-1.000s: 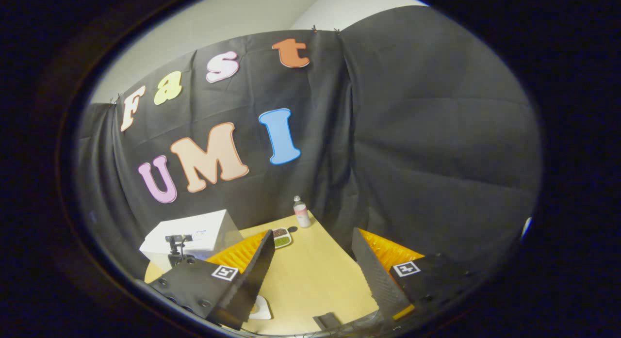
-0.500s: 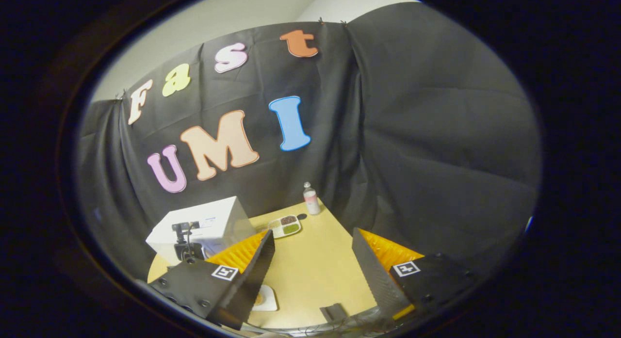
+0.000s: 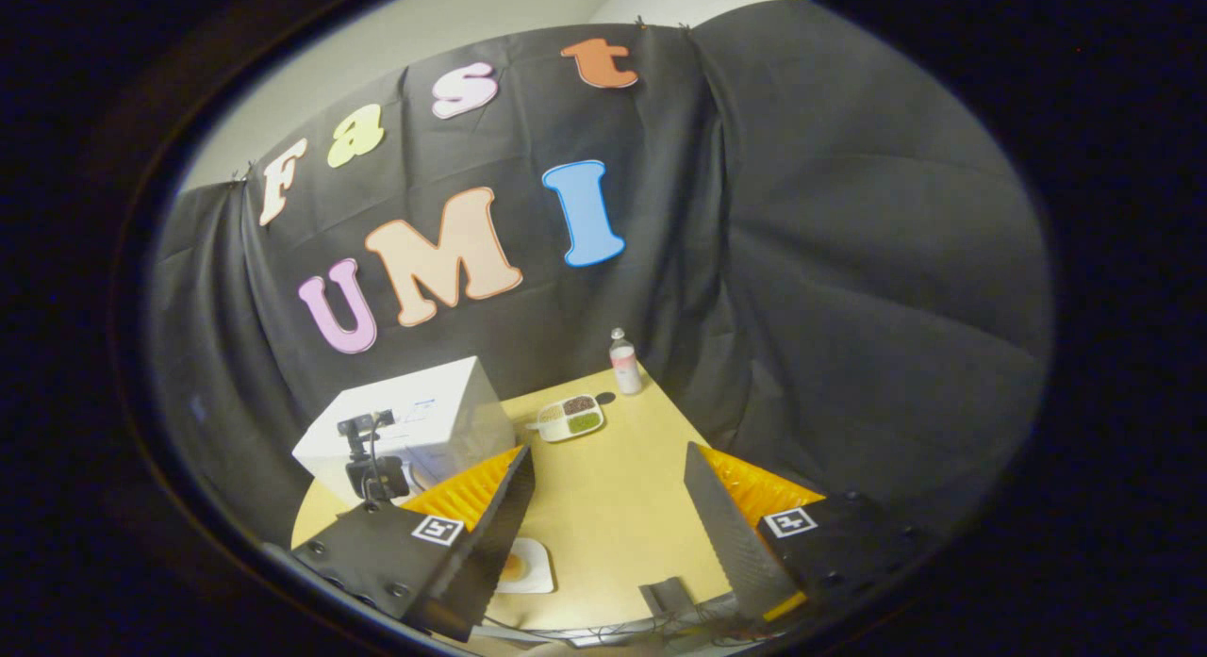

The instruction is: Open the microwave oven with the left hand, put the food in, and close the microwave oven.

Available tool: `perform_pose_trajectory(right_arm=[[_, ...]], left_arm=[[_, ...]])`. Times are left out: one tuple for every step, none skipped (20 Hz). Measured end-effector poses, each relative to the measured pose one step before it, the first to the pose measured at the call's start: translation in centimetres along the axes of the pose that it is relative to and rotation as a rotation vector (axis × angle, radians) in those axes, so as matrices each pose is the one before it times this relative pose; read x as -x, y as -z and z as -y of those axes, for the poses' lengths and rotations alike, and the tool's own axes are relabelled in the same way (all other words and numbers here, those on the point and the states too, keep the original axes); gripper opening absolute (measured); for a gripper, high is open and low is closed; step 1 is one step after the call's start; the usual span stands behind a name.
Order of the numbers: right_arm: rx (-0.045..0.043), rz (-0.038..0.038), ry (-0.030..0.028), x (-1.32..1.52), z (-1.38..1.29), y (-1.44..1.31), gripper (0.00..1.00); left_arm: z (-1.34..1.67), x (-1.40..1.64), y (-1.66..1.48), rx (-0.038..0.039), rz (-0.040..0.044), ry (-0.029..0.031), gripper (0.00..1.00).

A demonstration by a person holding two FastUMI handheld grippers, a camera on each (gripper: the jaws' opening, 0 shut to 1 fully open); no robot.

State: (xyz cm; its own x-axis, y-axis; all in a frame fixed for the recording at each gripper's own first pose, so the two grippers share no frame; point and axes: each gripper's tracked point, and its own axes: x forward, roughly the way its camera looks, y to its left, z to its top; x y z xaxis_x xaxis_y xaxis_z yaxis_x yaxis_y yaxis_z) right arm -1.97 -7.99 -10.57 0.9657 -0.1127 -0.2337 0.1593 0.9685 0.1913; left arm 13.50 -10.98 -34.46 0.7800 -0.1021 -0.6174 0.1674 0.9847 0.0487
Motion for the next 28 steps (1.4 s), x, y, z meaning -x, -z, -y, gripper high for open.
perform_pose_trajectory(right_arm=[[-0.00309, -0.0041, -0.00699, -0.19, -0.337, 0.048, 0.99], [-0.00823, -0.00476, -0.01245, -0.208, -0.39, 0.025, 0.99], [-0.01343, -0.00761, -0.0153, -0.288, -0.386, 0.031, 0.99], [-0.01342, -0.0115, -0.01783, -0.406, -0.394, 0.227, 0.99], [-0.00789, -0.01214, -0.01873, -0.509, -0.36, 0.349, 0.99], [0.00175, -0.01543, -0.01348, -0.467, -0.264, 0.363, 0.99], [0.00923, -0.01527, -0.0113, -0.38, -0.212, 0.506, 0.99], [0.01088, -0.01025, -0.00884, -0.226, -0.199, 0.299, 0.99], [0.00973, -0.0098, -0.00914, -0.183, -0.263, 0.262, 0.99], [0.0069, -0.01262, -0.00903, -0.139, -0.185, 0.312, 0.99], [0.00429, -0.00946, -0.00847, -0.11, -0.216, 0.377, 0.99], [0.00224, -0.00794, -0.00791, 0.0, -0.152, 0.234, 0.91], [0.00122, -0.00783, -0.00702, 0.019, -0.115, 0.291, 0.91], [0.00198, -0.00771, -0.00478, -0.01, -0.064, 0.333, 0.91], [0.00239, -0.00779, -0.00226, -0.045, 0.106, 0.291, 0.91], [0.00255, -0.00749, -0.0016, -0.018, 0.056, 0.184, 0.91], [0.0029, -0.00598, -0.00215, 0.1, 0.125, 0.273, 0.91], [0.00349, -0.00509, -0.00211, -0.003, 0.015, 0.096, 0.91], [0.00445, -0.00646, -0.00121, -0.114, 0.113, 0.246, 0.91], [0.00489, -0.00718, -0.00102, -0.174, 0.085, 0.173, 0.91], [0.0055, -0.00659, -0.00147, -0.104, 0.047, 0.264, 0.91], [0.00509, -0.00599, -0.00159, -0.148, -0.044, 0.098, 0.91], [0.00477, -0.00738, -0.00439, -0.227, -0.187, 0.367, 0.91], [0.00428, -0.01017, -0.00502, -0.243, -0.172, 0.32, 0.91], [0.00506, -0.01421, -0.00746, -0.28, -0.344, 0.554, 0.91], [0.00586, -0.01344, -0.00942, -0.28, -0.469, 0.445, 0.91], [0.00685, -0.013, -0.01051, -0.31, -0.556, 0.536, 0.91], [0.0073, -0.01512, -0.01417, -0.353, -0.695, 0.462, 0.99]], left_arm=[[-0.132, 1.089, 1.107, 0.0214, -0.02163, -0.00872, 0.03], [-0.299, 0.663, 0.363, 0.00186, 0.0274, 0.00327, 0.03], [-0.242, 0.675, 0.426, -0.00572, 0.01974, 0.00993, 0.02], [-0.205, 0.96, 0.937, 0.0029, -0.00847, 0.00877, 0.02], [-0.141, 0.627, 0.41, -0.00087, 0.00173, 0.00957, 0.04], [-0.095, 0.254, 0.131, -0.00563, 0.00822, 0.00717, 0.05], [-0.145, 0.343, 0.462, -0.01095, -0.009, -0.0033, 0.11], [-0.17, 0.397, 0.236, -0.01063, -0.00246, -0.00634, 0.13], [-0.182, 0.221, 0.216, 0.00402, -0.00436, -0.00496, 0.17], [-0.2, 0.305, 0.341, 0.02508, -0.00623, -0.00033, 0.19], [-0.099, 0.271, 0.134, 0.02777, -0.00292, 0.00429, 0.23], [-0.33, 0.226, 0.333, 0.03256, -0.00008, 0.00227, 0.25], [-0.448, 0.32, 0.251, 0.02858, -0.00213, 0.00005, 0.31], [-0.858, 0.255, 0.203, 0.02164, -0.0035, -0.01791, 0.36], [-0.896, 0.266, 0.059, 0.02052, -0.00013, -0.01661, 0.55], [-0.622, 0.18, 0.282, 0.01968, -0.00291, -0.01117, 0.73], [-0.82, 0.26, 0.26, 0.02442, -0.00324, -0.01082, 0.92], [-0.234, 0.565, 0.327, 0.01803, -0.01035, 0.00546, 0.99], [-0.308, 0.587, 0.447, 0.01299, -0.00797, -0.00275, 1.0], [-0.381, 0.284, 0.273, -0.00348, 0.00152, -0.01074, 1.0], [-0.471, 0.519, 0.287, -0.01454, -0.00003, -0.01308, 1.0], [-0.52, 0.524, 0.251, -0.01784, 0.00008, -0.01332, 1.0], [-0.313, 0.546, 0.226, -0.00533, -0.00075, -0.00009, 1.0], [-0.151, 0.501, 0.232, 0.00915, -0.0013, 0.0099, 1.0], [-0.275, 0.499, 0.216, 0.01587, -0.0039, 0.00549, 0.98], [-0.559, 0.46, 0.17, 0.0157, -0.00083, -0.00179, 0.98], [-0.559, 0.603, 0.138, 0.0159, 0.0022, -0.00349, 0.98], [-0.606, 0.609, 0.25, 0.01399, -0.00203, -0.00329, 0.98]])
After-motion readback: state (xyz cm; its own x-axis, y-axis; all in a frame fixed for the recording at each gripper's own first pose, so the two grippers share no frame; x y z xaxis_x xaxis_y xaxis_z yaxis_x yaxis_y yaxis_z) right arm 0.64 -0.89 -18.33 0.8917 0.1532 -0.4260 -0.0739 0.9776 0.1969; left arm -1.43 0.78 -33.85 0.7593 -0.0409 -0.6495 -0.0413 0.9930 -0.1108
